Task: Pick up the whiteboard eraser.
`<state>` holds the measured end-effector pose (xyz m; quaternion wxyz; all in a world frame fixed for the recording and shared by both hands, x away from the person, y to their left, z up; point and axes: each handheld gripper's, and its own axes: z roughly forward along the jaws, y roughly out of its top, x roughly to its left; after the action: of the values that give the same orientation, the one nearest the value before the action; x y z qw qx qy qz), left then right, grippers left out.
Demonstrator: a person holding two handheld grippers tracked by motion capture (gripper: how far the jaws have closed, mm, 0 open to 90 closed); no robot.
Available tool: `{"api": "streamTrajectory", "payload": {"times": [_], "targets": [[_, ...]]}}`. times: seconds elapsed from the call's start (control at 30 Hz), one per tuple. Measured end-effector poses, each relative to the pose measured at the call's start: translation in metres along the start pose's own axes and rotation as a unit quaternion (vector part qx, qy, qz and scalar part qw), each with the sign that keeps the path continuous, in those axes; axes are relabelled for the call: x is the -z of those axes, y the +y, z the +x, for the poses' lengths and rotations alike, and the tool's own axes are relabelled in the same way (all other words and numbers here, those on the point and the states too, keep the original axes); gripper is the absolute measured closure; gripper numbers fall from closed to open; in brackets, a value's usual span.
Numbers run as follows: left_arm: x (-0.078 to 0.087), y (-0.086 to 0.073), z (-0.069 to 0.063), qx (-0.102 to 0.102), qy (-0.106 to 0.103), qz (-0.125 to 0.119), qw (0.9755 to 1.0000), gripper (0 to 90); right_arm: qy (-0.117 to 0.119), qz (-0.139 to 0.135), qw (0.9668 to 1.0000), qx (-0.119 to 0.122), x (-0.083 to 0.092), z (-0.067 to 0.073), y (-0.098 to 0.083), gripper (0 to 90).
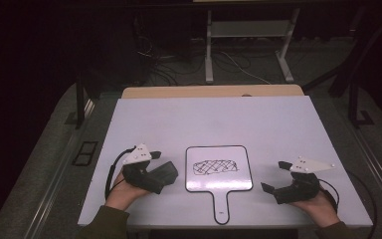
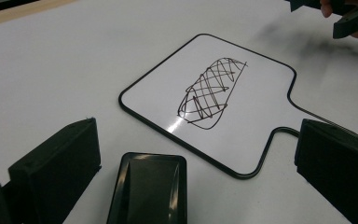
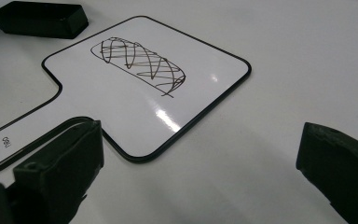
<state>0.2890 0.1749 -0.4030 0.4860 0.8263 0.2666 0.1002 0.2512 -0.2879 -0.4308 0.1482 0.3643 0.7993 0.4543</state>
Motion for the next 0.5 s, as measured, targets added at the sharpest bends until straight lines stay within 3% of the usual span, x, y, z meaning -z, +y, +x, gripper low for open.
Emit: {"api": "streamTrajectory", "payload": {"times": [0.5], "targets": [[0.010, -0.001, 0.011, 0.001, 0.015, -0.001, 0.9999, 0.0, 0.000, 0.001, 1.0000, -0.003, 0.000, -0.003, -0.002, 0.0]]}}
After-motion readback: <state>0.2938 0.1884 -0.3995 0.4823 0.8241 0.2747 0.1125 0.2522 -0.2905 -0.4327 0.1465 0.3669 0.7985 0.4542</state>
